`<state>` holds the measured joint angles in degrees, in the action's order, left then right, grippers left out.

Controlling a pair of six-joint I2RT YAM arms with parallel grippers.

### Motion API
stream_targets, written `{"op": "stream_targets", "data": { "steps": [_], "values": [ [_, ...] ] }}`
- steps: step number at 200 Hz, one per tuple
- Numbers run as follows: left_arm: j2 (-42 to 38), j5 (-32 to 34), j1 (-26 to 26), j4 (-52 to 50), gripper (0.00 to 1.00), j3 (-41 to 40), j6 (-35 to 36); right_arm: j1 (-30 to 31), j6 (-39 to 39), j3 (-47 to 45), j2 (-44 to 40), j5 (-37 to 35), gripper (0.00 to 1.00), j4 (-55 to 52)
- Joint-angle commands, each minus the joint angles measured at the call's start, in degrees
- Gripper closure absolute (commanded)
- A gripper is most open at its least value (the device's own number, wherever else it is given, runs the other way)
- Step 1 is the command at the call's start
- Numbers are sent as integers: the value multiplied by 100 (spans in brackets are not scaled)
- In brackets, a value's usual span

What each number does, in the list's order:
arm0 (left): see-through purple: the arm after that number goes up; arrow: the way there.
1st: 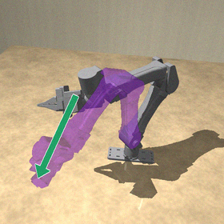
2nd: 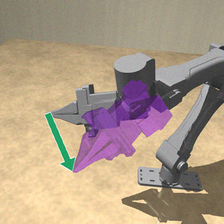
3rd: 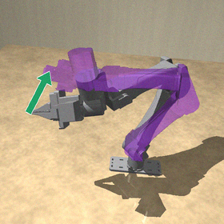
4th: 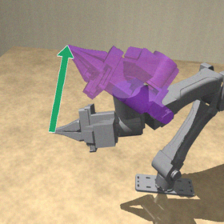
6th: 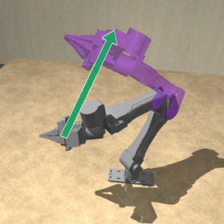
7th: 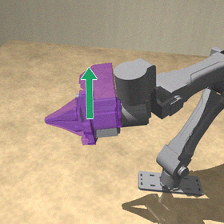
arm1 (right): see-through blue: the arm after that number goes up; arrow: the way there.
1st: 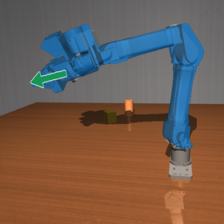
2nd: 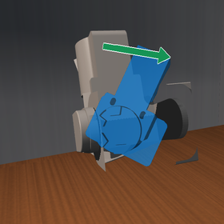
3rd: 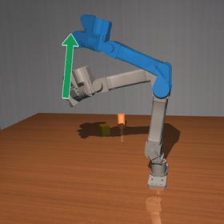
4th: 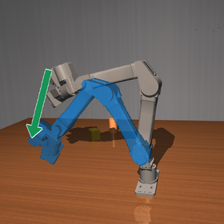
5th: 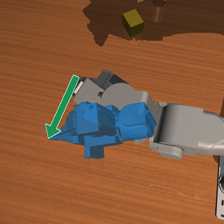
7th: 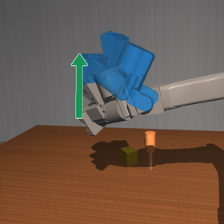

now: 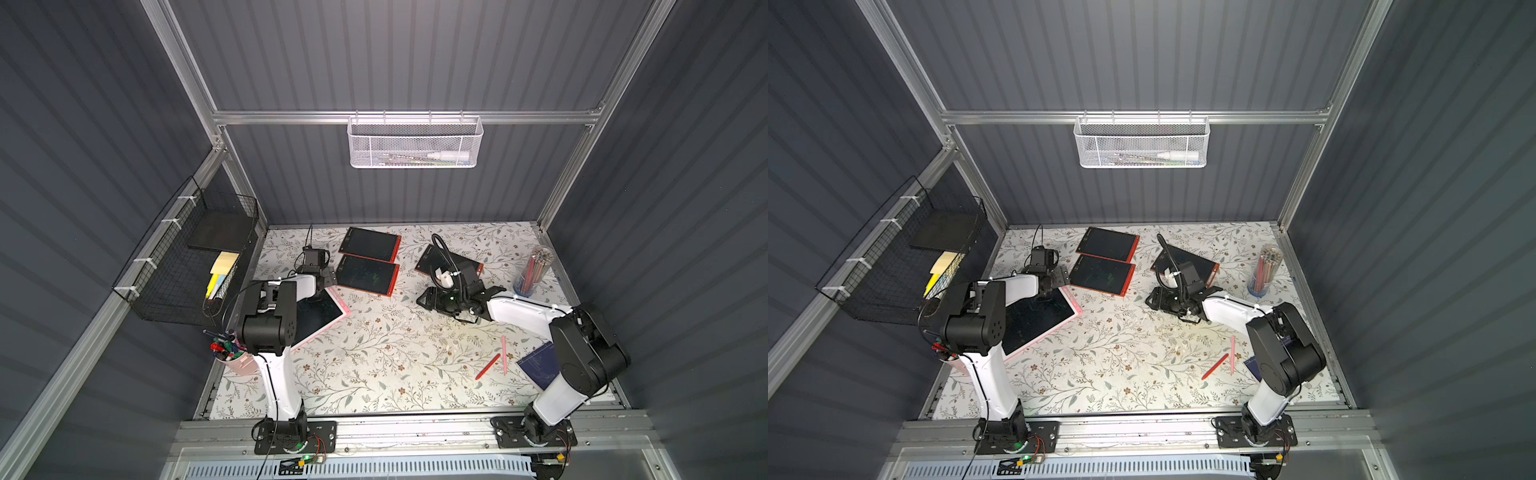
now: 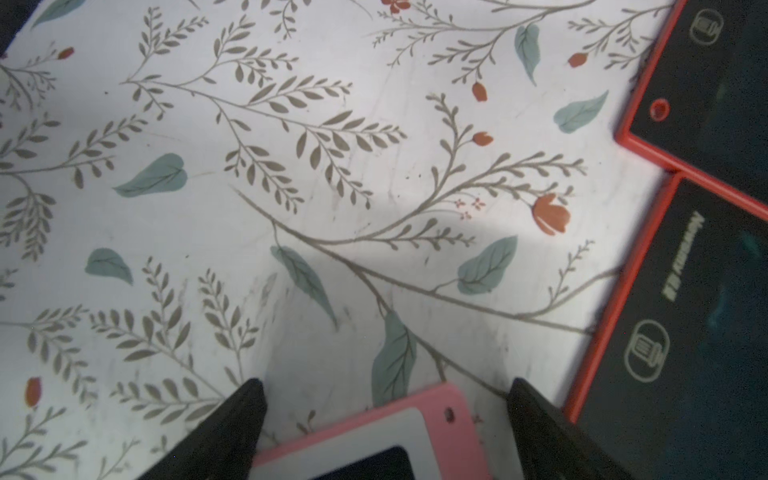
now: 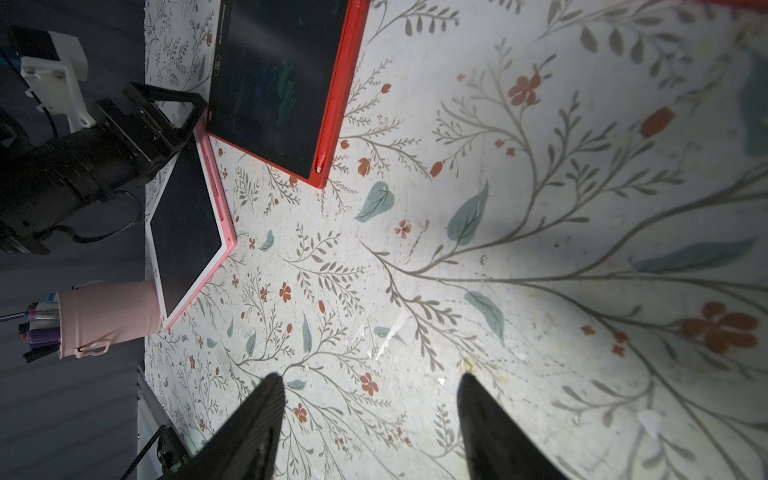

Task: Place the stylus back onto the writing tablet
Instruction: Move the writing tablet to the center of the board.

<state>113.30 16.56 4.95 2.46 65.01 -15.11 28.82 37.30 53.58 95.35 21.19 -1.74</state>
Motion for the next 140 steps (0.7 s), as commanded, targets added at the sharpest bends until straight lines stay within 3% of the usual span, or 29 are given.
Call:
{"op": "stream_targets", "data": {
  "steps": [1, 21, 82, 140],
  "values": [
    [-126, -190, 6, -403, 11, -390, -25, 16, 38, -76, -24, -51, 33, 16],
    [-301, -390, 6, -356, 17, -628, -66, 16, 51, -58, 14, -39, 33, 20],
    [-895, -704, 187, -436, 19, -1070, -152, 10, 63, -76, 1, -39, 33, 24],
    [-977, -986, 541, -442, 20, -1179, -322, 16, 43, -120, -74, -73, 34, -27]
  ]
}}
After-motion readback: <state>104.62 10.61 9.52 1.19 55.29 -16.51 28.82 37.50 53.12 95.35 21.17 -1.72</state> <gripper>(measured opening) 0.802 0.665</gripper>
